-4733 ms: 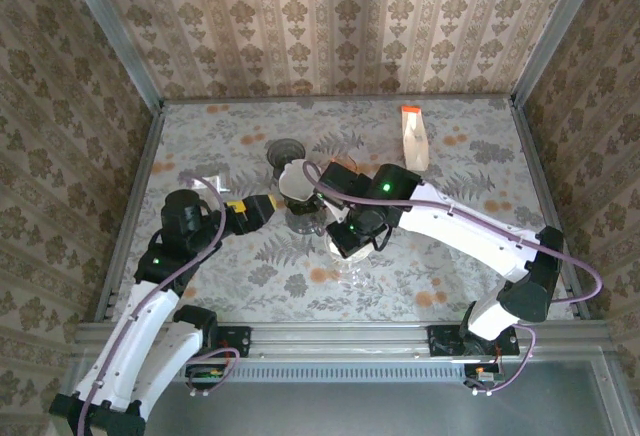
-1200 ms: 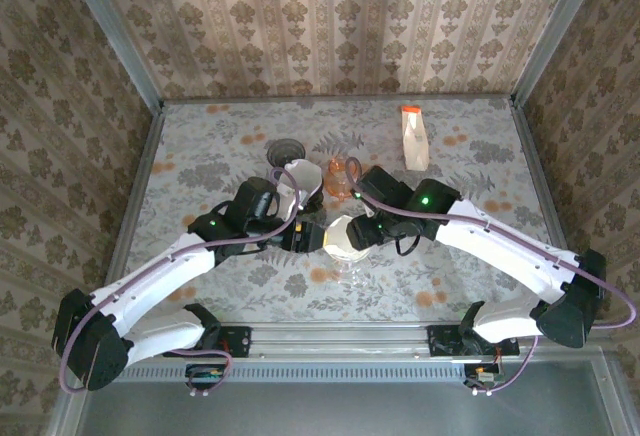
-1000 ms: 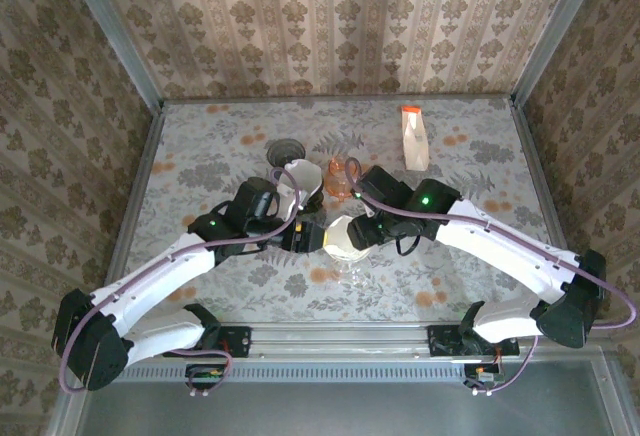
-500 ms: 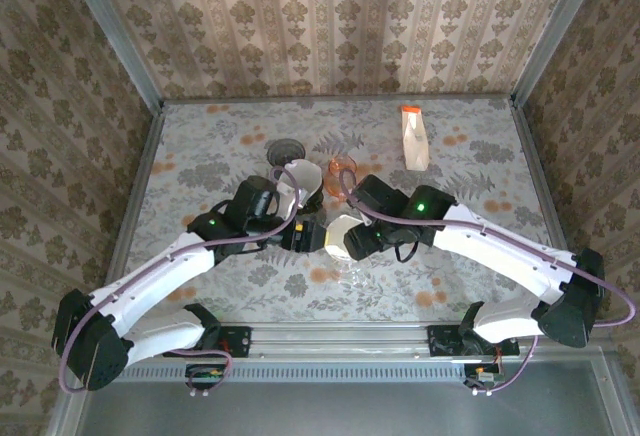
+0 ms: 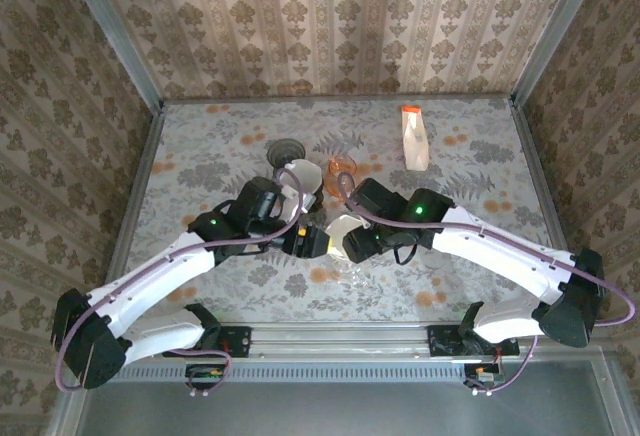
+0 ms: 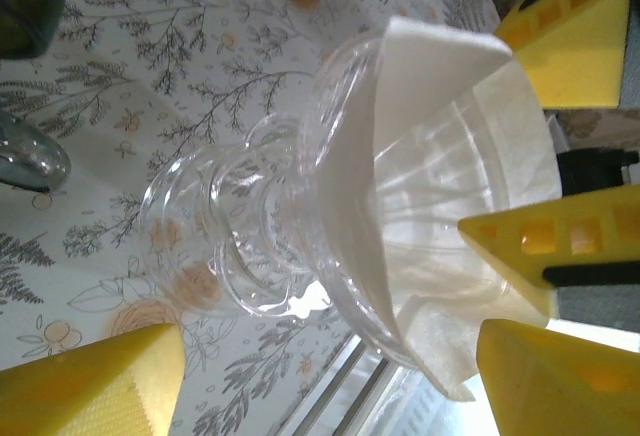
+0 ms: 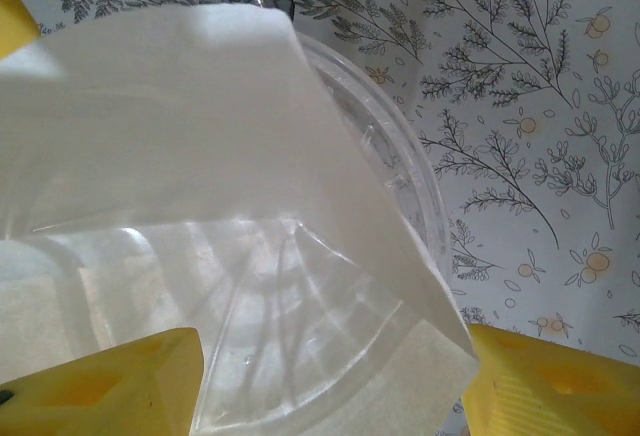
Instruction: Place the coffee filter in the dripper
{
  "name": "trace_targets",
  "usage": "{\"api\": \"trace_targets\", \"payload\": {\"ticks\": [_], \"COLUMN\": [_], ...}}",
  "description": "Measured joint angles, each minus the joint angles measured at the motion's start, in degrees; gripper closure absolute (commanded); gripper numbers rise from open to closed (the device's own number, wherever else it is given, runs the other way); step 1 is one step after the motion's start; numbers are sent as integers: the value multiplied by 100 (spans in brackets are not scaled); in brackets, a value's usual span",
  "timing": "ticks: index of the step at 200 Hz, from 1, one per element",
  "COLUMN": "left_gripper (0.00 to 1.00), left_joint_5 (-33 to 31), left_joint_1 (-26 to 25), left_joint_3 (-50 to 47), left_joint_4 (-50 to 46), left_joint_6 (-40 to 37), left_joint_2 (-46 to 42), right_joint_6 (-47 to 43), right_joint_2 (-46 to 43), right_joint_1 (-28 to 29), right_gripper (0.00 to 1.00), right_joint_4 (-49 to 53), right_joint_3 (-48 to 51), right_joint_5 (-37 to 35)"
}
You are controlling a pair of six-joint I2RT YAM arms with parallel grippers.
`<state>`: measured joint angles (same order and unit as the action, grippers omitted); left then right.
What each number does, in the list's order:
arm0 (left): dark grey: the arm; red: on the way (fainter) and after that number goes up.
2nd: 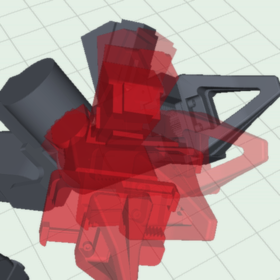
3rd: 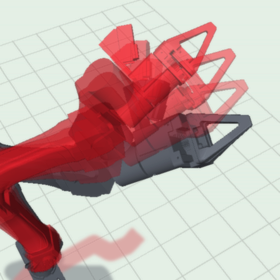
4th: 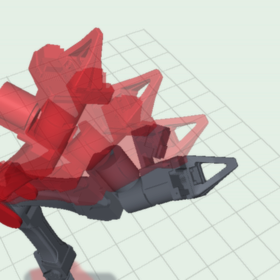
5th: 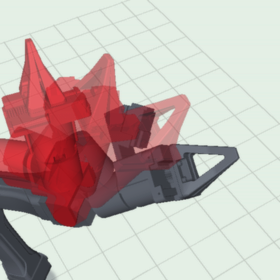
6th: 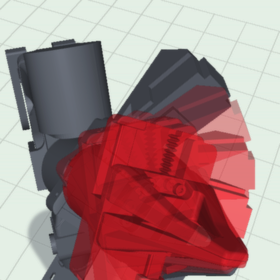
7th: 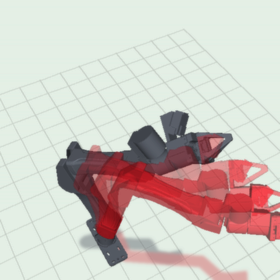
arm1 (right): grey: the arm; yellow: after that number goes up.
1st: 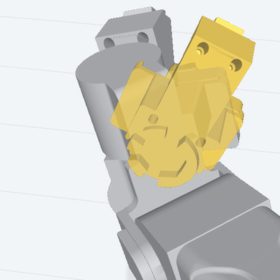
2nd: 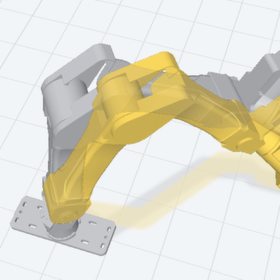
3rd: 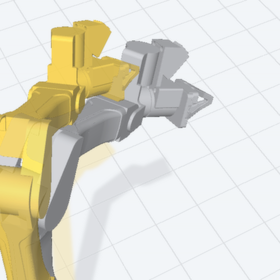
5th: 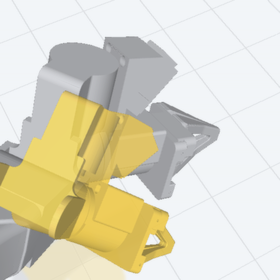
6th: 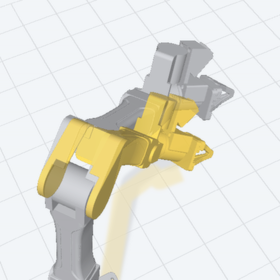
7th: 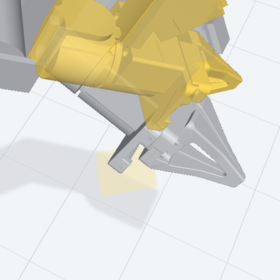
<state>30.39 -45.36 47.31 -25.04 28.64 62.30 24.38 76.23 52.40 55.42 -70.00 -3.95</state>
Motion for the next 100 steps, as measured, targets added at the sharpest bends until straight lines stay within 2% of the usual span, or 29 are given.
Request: {"api": "trace_targets", "payload": {"ticks": [52,100], "left_gripper": [25,24], "left_joint_5": [4,0], "left_joint_1": [-39,-42], "left_joint_3": [4,4], "left_joint_4": [-236,-262], "left_joint_6": [-129,-149], "left_joint_2": [26,70], "right_joint_6": [4,-2], "right_joint_2": [26,463], "right_joint_1": [-131,-369], "right_gripper": [29,30], "right_joint_4": [0,-120], "right_joint_3": [-28,-168], "right_joint_5": [-17,-7]}}
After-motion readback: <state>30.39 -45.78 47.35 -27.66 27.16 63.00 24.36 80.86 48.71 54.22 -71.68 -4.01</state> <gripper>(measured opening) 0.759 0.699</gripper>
